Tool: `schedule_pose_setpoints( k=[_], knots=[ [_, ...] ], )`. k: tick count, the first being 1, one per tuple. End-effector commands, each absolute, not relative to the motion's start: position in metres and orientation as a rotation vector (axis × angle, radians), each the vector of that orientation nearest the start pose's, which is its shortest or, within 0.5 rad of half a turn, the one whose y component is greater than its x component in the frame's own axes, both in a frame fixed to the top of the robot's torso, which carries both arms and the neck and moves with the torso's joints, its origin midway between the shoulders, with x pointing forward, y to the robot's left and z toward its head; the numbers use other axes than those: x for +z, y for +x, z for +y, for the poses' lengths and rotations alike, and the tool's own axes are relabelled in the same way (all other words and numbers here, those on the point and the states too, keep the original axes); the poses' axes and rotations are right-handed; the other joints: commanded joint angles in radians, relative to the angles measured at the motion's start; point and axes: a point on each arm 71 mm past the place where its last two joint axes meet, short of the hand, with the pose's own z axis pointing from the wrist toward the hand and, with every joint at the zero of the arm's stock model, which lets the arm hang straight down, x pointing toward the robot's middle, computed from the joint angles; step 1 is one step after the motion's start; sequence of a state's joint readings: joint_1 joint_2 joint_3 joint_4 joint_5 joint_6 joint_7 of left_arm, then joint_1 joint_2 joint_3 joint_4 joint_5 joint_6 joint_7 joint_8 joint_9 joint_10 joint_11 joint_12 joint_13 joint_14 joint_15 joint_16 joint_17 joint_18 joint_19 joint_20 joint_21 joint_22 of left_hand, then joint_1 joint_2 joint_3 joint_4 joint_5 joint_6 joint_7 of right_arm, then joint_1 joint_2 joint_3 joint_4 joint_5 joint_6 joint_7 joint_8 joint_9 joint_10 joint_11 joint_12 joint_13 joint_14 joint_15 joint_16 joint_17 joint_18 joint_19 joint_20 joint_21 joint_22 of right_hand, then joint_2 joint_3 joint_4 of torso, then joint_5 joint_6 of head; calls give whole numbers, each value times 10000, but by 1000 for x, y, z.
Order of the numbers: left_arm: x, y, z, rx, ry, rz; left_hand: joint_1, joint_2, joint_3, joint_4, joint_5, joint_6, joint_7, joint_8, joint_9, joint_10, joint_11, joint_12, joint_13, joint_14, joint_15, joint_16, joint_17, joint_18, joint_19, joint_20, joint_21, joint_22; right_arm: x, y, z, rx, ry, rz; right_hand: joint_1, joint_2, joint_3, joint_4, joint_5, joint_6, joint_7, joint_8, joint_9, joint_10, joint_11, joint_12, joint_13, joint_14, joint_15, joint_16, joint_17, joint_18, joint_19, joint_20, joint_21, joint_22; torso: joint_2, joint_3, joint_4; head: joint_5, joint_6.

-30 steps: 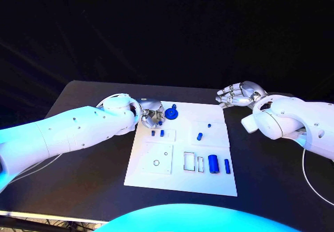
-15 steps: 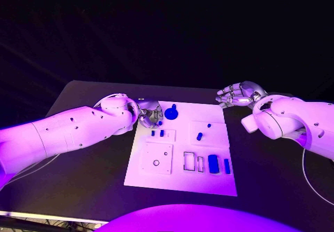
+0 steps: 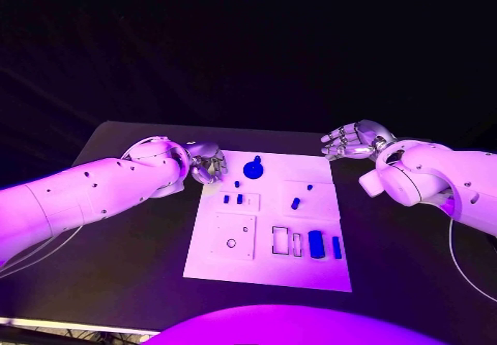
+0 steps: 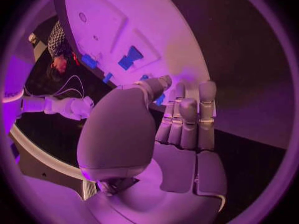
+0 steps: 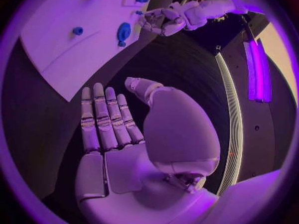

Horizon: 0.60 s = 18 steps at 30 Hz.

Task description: Assemble the parts on the task board

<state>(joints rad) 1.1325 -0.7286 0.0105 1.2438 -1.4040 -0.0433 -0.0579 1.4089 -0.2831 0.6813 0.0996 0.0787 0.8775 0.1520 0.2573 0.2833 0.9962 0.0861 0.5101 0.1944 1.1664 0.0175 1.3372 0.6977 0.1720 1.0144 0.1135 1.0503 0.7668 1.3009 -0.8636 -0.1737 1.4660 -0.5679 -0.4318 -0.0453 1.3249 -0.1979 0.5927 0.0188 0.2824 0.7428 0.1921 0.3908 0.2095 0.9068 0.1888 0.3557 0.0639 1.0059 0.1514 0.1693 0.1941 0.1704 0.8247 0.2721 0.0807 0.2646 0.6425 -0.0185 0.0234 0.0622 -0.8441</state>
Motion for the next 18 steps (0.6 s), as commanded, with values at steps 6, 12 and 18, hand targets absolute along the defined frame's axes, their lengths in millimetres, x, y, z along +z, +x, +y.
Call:
schedule_pose_setpoints(
  k=[6, 12, 18],
  knots=[
    [-215, 523, 255, -9809, -5213, 18064, 216, 130, 286, -199, 48, 53, 216, -31, -54, -274, 192, -217, -56, -1131, 128, -1214, -2003, 136, -436, 99, -546, -463, -193, 500, -237, 8155, 1622, 18256, 491, 174, -422, -726, -89, 1200, 63, -217, -153, 1377, -557, -536, -31, 2374, -888, 1195, 676, 93, 1859, -955, 1603, 884, -17, 5, 5, -391, 171],
    [-204, 514, 257, -12707, -8252, 16941, 46, 152, 160, -156, 40, -85, 312, -117, -114, -591, 313, -339, -144, -1180, 230, -1565, -2166, 133, -435, 181, -805, -640, -197, 498, -237, 6909, -416, 18318, 613, 333, -1138, -992, -1247, 1710, -94, -618, -368, 2010, -795, -1192, -27, 3905, -1294, 2094, 1419, 42, 2271, -1547, 3507, 2476, -4, -37, 8, -604, 126],
    [-194, 507, 262, -14699, -9746, 15593, -279, 190, -362, 10, 54, -192, 371, -127, -136, -1015, 426, -433, -257, -1427, 365, -1812, -2265, 125, -544, 323, -1249, -922, -202, 493, -233, 5732, -2048, 17988, 104, -46, -981, -836, -991, 2183, -182, -1263, -627, 2340, -901, -2194, 4, 4907, -1411, 5321, 3608, 111, 2856, -1765, 5385, 4032, -23, -29, -2, -871, 111]
  ],
)
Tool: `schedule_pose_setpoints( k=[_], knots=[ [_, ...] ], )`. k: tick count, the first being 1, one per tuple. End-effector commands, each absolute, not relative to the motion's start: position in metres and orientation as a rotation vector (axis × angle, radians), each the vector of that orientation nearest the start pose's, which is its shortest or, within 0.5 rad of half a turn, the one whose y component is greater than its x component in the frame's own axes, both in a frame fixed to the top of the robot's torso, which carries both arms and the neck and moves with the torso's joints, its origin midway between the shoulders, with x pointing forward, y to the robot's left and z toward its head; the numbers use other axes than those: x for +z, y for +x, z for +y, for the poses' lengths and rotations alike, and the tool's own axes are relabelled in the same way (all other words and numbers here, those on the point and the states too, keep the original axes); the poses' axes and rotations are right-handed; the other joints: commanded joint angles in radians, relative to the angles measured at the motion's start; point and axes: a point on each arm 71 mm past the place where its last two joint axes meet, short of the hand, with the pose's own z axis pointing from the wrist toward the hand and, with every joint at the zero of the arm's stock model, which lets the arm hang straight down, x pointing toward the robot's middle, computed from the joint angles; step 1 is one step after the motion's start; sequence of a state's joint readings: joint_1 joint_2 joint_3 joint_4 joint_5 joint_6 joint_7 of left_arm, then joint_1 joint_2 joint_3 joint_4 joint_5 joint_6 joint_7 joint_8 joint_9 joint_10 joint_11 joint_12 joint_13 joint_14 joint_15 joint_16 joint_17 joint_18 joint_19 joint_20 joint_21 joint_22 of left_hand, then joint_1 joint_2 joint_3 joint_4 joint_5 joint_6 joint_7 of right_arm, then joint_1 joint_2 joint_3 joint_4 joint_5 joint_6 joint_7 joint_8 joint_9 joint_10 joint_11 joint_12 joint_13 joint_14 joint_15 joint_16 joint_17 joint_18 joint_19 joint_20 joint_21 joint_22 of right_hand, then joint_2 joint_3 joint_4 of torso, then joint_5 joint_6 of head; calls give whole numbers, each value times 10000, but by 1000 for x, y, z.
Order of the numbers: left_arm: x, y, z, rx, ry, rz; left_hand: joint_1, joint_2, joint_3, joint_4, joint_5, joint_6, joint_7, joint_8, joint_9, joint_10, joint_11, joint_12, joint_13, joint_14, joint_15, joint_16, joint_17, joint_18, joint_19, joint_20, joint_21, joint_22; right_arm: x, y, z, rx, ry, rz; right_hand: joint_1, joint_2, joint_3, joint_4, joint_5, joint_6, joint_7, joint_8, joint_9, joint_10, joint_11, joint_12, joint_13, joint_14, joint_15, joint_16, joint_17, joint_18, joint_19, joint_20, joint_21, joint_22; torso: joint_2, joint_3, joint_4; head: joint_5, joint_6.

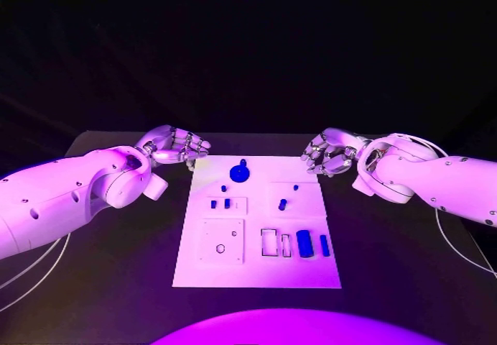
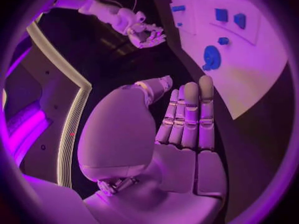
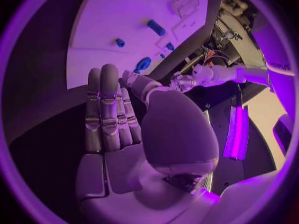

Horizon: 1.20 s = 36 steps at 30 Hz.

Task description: Assemble the parts on the task board

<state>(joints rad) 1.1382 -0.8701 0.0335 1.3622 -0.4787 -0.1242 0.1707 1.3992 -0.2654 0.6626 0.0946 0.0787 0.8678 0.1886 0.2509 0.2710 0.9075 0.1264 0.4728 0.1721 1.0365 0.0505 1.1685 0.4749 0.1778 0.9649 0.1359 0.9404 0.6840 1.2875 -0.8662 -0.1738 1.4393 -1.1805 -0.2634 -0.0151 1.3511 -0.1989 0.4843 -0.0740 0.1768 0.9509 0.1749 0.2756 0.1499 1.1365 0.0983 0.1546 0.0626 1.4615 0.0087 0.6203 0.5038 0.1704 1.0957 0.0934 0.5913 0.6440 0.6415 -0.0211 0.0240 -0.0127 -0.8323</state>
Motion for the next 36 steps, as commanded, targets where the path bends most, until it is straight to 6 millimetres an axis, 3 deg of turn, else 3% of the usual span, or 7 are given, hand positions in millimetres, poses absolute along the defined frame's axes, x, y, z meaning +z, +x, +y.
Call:
schedule_pose_setpoints(
  k=[1, 3, 9, 12, 22, 36],
  knots=[
    [-193, 506, 263, -14831, -9854, 15495, -198, 34, -280, 82, 57, -113, 11, -58, -15, -191, 35, -68, -58, -202, 54, -181, -61, 71, -73, 119, -265, -168, -203, 492, -232, 5598, -2245, 17934, -213, -71, 101, 123, 57, 123, -15, -125, -32, 0, 28, -234, 9, 368, 24, 1096, 748, 106, 171, 32, 319, 274, -19, -8, -9, -157, -10],
    [-192, 505, 265, -14999, -9982, 15381, -204, 94, -529, 150, 57, -169, 49, -58, -26, -407, 98, -127, -142, -435, 110, -404, -171, 71, -159, 177, -590, -374, -206, 490, -229, 5387, -2532, 17859, -300, -220, 98, 193, -50, 146, -15, -221, -48, -161, 63, -405, 17, 346, 61, 2579, 2077, 106, 284, 71, 472, 421, -11, 1, 0, -196, -18],
    [-190, 502, 268, -15209, -10135, 15206, -120, 185, -710, 189, 68, -213, 88, -59, -45, -528, 135, -136, -222, -570, 143, -621, -294, 69, -165, 212, -867, -562, -215, 486, -221, 4922, -3029, 17819, -350, -329, -186, 401, -119, 141, -44, -367, -52, -453, 80, -473, 34, 284, 84, 4543, 3842, 92, 589, 141, 768, 723, 7, -1, 27, -278, -25],
    [-189, 501, 268, -15264, -10152, 15196, -104, 212, -735, 201, 70, -212, 97, -55, -48, -533, 141, -127, -235, -585, 148, -658, -317, 69, -158, 215, -915, -595, -220, 484, -218, 4802, -3156, 17794, -286, -326, -287, 499, -23, 179, -24, -411, -41, -448, 92, -371, 42, 347, 104, 5466, 4703, -47, 1013, 156, 1581, 1507, 10, -3, 14, -259, -12],
    [-189, 499, 267, -15315, -10112, 15217, -42, 247, -750, 187, 72, -192, 99, -38, -47, -542, 144, -118, -254, -598, 149, -697, -342, 71, -144, 216, -967, -633, -229, 481, -205, 4774, -3347, 17776, -209, -298, -197, 593, 66, 313, -14, -408, -10, -286, 86, -217, 52, 374, 114, 6140, 5308, -147, 1294, 158, 2220, 2141, 11, -4, 8, -202, -33],
    [-189, 499, 264, -15266, -9929, 15349, 21, 293, -758, 173, 73, -143, 100, -3, -41, -563, 150, -115, -278, -609, 150, -737, -370, 71, -126, 214, -1014, -667, -240, 479, -197, 4863, -3472, 18078, -141, -189, 425, 738, 266, 643, -142, -306, 90, 130, -36, -41, 48, 400, 33, 6848, 5905, -254, 1536, 86, 2979, 2925, 19, 2, 20, -167, -48]
  ],
)
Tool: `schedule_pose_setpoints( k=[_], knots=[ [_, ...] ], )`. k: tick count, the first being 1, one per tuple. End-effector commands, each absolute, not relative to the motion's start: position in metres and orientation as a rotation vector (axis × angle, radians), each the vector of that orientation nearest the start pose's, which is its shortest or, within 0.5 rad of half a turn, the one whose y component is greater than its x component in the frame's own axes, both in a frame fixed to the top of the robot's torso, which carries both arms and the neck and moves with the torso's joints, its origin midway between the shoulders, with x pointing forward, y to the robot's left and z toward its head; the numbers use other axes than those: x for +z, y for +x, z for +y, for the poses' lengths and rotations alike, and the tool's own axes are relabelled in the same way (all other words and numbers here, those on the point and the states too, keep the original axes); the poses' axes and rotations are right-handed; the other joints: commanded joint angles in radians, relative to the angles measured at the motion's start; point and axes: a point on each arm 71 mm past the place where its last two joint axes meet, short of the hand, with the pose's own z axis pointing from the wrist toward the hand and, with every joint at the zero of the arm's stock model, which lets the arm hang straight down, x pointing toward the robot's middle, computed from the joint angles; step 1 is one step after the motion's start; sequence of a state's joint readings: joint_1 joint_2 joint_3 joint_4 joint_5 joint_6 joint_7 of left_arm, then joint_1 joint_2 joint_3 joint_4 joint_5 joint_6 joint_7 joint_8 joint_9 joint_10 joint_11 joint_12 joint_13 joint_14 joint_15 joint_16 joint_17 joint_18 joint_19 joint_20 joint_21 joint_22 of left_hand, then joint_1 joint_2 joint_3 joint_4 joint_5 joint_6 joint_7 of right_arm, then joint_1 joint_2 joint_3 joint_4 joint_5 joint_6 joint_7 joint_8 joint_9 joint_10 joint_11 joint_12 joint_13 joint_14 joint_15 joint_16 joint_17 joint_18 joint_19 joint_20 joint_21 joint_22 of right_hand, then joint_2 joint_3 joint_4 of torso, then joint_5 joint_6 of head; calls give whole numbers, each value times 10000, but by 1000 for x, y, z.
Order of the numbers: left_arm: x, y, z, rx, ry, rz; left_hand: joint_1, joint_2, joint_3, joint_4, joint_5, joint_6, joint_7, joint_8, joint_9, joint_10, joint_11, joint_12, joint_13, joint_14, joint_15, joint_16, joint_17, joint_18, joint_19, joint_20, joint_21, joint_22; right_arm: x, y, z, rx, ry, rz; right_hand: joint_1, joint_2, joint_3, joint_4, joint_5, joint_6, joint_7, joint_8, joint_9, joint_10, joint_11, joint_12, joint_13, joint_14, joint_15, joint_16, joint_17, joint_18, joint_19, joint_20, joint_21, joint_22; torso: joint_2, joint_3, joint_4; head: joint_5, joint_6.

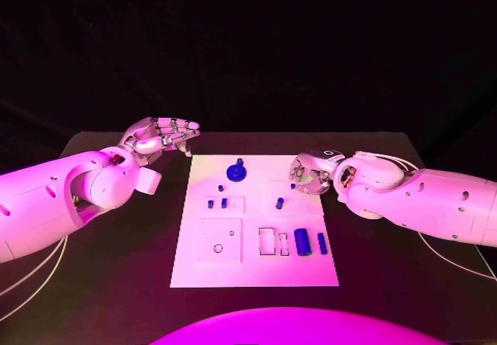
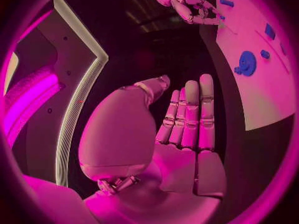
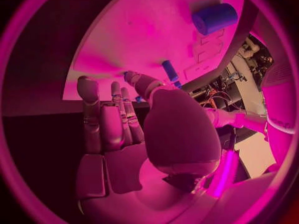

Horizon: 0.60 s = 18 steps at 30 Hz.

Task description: Assemble the parts on the task board

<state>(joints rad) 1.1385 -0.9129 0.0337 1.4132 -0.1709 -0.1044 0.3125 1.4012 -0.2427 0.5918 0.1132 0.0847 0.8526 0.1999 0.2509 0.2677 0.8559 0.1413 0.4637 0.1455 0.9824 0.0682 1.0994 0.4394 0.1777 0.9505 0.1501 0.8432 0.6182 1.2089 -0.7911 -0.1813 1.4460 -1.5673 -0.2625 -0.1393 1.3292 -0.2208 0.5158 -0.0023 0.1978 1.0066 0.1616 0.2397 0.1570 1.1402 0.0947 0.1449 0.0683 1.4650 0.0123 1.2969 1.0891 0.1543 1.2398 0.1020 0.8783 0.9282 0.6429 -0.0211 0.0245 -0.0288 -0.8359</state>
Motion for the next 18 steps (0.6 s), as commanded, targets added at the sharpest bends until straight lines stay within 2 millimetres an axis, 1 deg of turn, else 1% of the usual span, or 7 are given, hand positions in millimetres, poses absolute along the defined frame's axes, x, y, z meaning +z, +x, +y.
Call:
schedule_pose_setpoints(
  k=[1, 2, 10, 18],
  knots=[
    [-189, 499, 264, -15268, -9920, 15360, 1, 66, -50, -13, 13, 9, -13, -3, -8, -47, 1, -25, -11, -67, -27, -46, -14, 71, 18, 72, -42, -10, -241, 479, -197, 4864, -3475, 18103, 87, 44, 136, 23, 58, 97, -13, 59, 23, 106, -5, 59, -9, 366, -7, 97, 63, -95, 101, -1, 130, 105, 5, 3, 17, -3, -15],
    [-189, 499, 264, -15265, -9913, 15367, 16, 75, -51, -19, 13, 19, -14, 4, -6, -54, 2, -26, -17, -69, -27, -53, -19, 71, 22, 72, -50, -16, -241, 479, -197, 4864, -3483, 18122, 101, 65, 227, 27, 59, 129, -19, 71, 37, 138, -14, 62, -11, 364, -13, 147, 94, -103, 112, -9, 192, 172, 3, -1, 14, 2, -19],
    [-189, 499, 263, -15259, -9870, 15403, 30, 84, -53, -23, 12, 32, -15, 14, -4, -60, 3, -26, -23, -71, -27, -61, -25, 71, 26, 71, -58, -22, -248, 478, -192, 4931, -3551, 18306, 120, 100, 370, 30, 71, 171, -26, 88, 58, 178, -25, 58, -15, 358, -22, 218, 137, -114, 126, -19, 289, 279, -3, -3, 7, 32, -60],
    [-189, 498, 263, -15262, -9858, 15435, 48, 88, -56, -32, 10, 41, -15, 21, -3, -66, 3, -26, -29, -72, -28, -69, -30, 72, 31, 70, -65, -28, -253, 477, -188, 4993, -3591, 18546, 102, 134, 549, 36, 87, 335, -77, 182, 136, 400, -86, 112, 14, 358, -68, 356, 214, -145, 182, -37, 528, 533, -13, -11, -1, 20, -101]
  ],
)
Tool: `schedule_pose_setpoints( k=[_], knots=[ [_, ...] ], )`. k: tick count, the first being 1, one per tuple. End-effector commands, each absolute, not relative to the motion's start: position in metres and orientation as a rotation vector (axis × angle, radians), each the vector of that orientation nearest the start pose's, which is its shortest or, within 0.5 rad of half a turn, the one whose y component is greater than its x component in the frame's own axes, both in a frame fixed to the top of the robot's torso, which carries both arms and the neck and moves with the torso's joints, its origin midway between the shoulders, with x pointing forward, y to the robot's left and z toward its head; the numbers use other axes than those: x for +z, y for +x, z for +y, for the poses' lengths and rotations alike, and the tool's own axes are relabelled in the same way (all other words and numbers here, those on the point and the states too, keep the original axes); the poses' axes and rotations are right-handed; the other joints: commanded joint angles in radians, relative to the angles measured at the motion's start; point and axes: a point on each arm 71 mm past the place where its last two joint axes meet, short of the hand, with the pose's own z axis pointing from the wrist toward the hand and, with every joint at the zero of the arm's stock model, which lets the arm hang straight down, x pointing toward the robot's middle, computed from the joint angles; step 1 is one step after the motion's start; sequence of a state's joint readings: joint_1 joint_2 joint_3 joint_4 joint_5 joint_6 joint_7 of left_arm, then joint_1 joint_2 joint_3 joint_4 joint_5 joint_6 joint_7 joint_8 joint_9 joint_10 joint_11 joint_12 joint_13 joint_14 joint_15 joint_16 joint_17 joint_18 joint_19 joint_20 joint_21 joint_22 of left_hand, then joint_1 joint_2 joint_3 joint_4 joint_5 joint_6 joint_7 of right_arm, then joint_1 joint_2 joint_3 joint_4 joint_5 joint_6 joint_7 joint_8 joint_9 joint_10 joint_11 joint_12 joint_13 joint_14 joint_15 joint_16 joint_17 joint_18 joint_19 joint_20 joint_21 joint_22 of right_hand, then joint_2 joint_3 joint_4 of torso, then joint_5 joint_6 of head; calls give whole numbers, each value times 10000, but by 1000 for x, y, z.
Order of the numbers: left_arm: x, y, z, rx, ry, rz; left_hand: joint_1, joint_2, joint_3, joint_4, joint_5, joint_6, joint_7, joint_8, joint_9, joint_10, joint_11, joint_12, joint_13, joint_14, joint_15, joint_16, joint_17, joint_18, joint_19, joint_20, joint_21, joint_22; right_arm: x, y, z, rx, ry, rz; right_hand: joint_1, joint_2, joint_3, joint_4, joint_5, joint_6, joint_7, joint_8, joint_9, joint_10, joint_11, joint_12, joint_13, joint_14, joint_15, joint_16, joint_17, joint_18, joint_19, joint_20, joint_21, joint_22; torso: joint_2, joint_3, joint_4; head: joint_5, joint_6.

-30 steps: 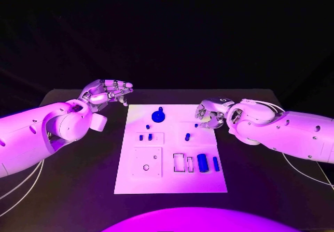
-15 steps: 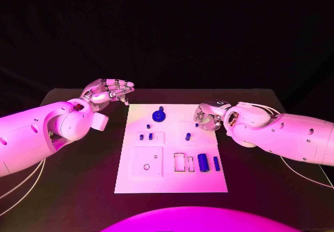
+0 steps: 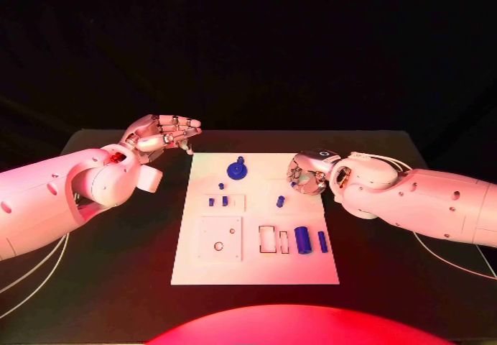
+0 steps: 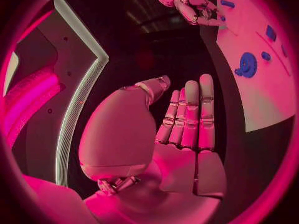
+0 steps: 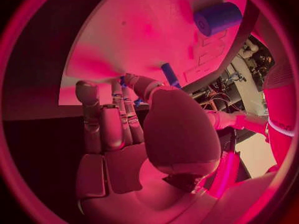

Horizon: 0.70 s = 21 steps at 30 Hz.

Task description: Assemble the parts on the task board

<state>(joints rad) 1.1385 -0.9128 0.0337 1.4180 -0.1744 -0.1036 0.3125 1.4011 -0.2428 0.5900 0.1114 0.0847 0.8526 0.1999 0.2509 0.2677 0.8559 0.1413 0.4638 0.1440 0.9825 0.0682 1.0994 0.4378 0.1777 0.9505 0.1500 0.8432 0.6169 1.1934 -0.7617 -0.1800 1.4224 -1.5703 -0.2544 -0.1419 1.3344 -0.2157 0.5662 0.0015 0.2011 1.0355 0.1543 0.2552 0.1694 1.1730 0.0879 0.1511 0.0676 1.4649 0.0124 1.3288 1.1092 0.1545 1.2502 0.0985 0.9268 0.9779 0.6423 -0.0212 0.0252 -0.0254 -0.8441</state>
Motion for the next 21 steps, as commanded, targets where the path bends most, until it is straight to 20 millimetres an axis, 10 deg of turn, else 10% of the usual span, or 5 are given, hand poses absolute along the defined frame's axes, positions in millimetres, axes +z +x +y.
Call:
schedule_pose_setpoints(
  k=[1, 21],
  knots=[
    [-189, 498, 263, -15262, -9858, 15438, 49, 89, -39, -14, 11, 41, -16, 21, -4, -67, 3, -27, -15, -72, -27, -69, -14, 72, 31, 71, -66, -14, -254, 476, -188, 4980, -3596, 18592, 53, 75, 65, -14, 55, 44, -6, 28, 21, 134, -33, 68, 34, 358, -80, 59, 22, -152, 88, -9, 87, 83, -6, -12, -10, -15, -12],
    [-188, 498, 262, -15142, -9817, 15366, 114, 91, -66, -53, 3, 7, -5, 16, -17, -130, 14, -43, -50, -68, -25, -97, -38, 71, 57, 67, -92, -36, -262, 475, -187, 3918, -3686, 18237, 498, 530, 788, -620, 80, 694, -260, 516, 513, 1078, -339, 301, 317, 379, -381, 481, 425, -385, 593, -229, 1613, 1558, -13, -6, -16, -42, -72]
  ],
)
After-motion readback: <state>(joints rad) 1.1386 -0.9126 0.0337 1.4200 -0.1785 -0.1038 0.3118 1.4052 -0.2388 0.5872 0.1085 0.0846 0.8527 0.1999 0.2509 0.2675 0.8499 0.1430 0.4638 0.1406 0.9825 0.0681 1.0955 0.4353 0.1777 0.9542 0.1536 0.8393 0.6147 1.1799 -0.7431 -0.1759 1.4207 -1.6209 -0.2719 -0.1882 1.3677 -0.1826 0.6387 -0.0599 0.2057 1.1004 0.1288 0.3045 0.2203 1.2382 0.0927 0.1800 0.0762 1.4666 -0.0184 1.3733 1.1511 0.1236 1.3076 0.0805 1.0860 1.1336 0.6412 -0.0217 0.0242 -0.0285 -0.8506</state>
